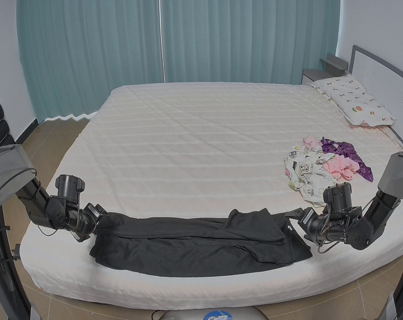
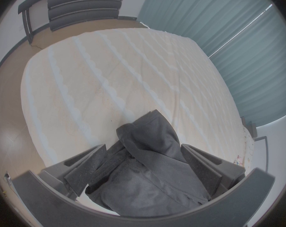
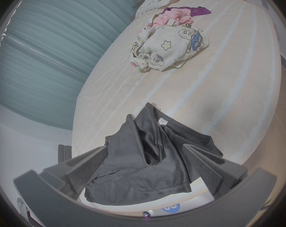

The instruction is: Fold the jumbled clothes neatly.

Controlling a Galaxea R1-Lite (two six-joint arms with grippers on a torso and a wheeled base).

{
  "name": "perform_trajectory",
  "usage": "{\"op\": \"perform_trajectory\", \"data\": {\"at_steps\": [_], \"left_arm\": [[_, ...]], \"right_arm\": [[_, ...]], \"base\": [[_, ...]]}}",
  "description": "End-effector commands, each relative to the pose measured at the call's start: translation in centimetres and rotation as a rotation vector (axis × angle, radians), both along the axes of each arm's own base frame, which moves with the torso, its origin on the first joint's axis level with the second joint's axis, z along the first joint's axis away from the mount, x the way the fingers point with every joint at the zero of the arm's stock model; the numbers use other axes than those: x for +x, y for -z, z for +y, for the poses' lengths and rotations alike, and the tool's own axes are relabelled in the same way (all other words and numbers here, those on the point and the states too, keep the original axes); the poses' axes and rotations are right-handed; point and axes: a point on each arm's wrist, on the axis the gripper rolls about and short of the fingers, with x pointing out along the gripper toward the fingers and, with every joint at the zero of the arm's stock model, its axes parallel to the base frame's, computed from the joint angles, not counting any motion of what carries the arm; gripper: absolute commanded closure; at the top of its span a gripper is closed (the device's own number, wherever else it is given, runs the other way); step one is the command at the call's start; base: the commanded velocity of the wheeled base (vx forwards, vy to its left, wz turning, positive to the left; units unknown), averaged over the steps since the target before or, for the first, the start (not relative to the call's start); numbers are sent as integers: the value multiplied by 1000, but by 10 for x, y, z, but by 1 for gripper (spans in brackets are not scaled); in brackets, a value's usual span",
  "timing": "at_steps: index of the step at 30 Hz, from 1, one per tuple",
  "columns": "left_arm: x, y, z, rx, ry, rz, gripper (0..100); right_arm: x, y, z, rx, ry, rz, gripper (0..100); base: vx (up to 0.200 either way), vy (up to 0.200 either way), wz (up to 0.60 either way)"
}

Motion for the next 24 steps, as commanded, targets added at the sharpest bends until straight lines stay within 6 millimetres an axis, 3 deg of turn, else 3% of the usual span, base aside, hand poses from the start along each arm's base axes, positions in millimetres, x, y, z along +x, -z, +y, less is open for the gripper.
{"op": "perform_trajectory", "data": {"at_steps": [1,9,10,24], "left_arm": [[3,16,-5,8,13,37,0],[13,29,-5,51,-17,47,0],[15,31,-4,65,-27,50,100],[20,33,-5,139,-95,-27,100]], "right_arm": [[-1,-1,2,1,-5,-3,0],[-1,1,1,1,-3,3,0],[-1,1,1,-1,-4,3,0],[-1,4,8,-3,-23,11,0]], "base": [[0,0,0],[0,0,0],[0,0,0],[0,0,0]]}}
